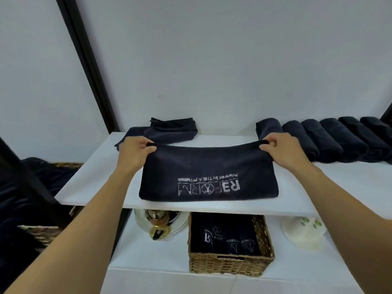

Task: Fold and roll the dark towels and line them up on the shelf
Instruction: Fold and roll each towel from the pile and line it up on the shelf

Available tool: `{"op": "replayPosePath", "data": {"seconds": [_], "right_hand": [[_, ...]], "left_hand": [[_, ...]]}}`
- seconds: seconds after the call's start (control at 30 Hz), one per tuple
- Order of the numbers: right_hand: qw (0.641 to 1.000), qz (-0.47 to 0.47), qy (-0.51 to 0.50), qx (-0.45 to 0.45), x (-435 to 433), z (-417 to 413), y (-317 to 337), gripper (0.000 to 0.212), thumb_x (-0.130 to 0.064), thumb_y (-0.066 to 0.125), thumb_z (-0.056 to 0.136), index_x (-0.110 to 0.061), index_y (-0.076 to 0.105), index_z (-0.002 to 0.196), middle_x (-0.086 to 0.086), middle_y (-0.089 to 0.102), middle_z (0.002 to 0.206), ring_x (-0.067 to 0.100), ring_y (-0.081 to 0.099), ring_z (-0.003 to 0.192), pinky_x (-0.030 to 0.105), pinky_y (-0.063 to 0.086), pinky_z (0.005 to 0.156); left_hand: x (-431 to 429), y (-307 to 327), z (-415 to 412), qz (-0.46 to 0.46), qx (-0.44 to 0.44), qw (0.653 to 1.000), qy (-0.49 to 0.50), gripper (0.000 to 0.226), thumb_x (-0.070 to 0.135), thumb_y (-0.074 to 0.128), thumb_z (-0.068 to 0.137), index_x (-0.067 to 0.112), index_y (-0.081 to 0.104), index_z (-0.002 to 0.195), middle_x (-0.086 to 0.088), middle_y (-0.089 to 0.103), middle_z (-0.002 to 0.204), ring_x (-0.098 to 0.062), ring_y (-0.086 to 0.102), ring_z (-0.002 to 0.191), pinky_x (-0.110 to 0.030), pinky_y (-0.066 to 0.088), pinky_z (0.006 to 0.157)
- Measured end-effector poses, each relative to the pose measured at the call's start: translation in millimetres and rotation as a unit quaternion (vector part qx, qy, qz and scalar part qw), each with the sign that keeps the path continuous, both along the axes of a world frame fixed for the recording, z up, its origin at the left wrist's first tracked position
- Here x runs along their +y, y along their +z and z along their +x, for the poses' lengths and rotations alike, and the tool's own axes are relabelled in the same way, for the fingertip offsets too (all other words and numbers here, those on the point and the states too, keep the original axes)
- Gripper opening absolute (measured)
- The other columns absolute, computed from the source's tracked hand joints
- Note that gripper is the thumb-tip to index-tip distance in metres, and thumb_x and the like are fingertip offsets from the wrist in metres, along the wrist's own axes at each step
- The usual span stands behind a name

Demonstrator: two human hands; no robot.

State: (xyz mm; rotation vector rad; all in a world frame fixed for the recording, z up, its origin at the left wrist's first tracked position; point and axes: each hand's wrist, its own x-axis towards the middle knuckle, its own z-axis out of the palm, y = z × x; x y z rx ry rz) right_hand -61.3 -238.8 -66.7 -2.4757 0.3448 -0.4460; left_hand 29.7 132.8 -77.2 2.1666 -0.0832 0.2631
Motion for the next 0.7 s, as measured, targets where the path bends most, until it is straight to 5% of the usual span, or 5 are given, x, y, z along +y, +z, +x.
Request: {"op": "replayPosePath", "data": {"seconds": [0.23, 0.33, 0.47, 0.6, 0.7], "right_hand": [[0.977, -0.191, -0.015, 0.096, 5, 55, -49, 0.021, -0.025, 0.054, 0.099, -0.012, 0.059, 0.114, 0.012, 0.066, 0.101, 0.028, 0.054, 0.083, 0.034, 0.043, 0.068], [0.962, -0.262, -0.022, 0.071, 12, 52, -55, 0.028, -0.018, 0.054, 0.098, -0.01, 0.054, 0.125, 0.012, 0.06, 0.114, 0.03, 0.057, 0.095, 0.036, 0.044, 0.068], [0.974, -0.198, 0.105, -0.033, 63, 49, -61, 0.045, -0.032, 0.059, 0.094, -0.014, 0.053, 0.136, 0.01, 0.052, 0.14, 0.032, 0.049, 0.126, 0.045, 0.042, 0.1], [0.945, -0.223, 0.201, 0.132, 91, 58, -84, 0.06, -0.059, 0.018, 0.099, -0.033, 0.022, 0.153, -0.003, 0.018, 0.162, 0.018, 0.011, 0.15, 0.048, 0.006, 0.121], [0.945, -0.239, 0.148, 0.167, 60, 69, -86, 0.065, -0.063, 0.01, 0.096, -0.034, 0.021, 0.153, -0.005, 0.019, 0.162, 0.019, 0.012, 0.15, 0.05, 0.004, 0.12]], "left_hand": [[-18, -44, 58, 0.109, 0.036, 0.993, 0.024, 0.013, 0.018, 0.075, 0.083, 0.008, 0.074, 0.092, -0.008, 0.073, 0.09, -0.026, 0.066, 0.096, -0.03, 0.046, 0.084], [-24, -44, 57, 0.144, 0.019, 0.988, 0.053, 0.024, 0.016, 0.072, 0.086, 0.009, 0.069, 0.109, -0.011, 0.069, 0.105, -0.028, 0.063, 0.102, -0.034, 0.045, 0.089], [-62, -39, 19, 0.202, -0.107, 0.971, -0.063, 0.036, 0.031, 0.063, 0.092, 0.016, 0.061, 0.125, -0.009, 0.061, 0.126, -0.029, 0.056, 0.116, -0.042, 0.042, 0.1], [-71, -65, -20, 0.401, 0.005, 0.887, -0.227, 0.07, 0.068, 0.017, 0.092, 0.036, 0.018, 0.154, 0.005, 0.014, 0.163, -0.017, 0.008, 0.151, -0.044, 0.004, 0.122], [-34, -72, -25, 0.417, -0.008, 0.879, -0.23, 0.084, 0.081, 0.005, 0.081, 0.039, 0.006, 0.154, 0.011, -0.002, 0.163, -0.014, -0.006, 0.151, -0.041, -0.007, 0.122]]}}
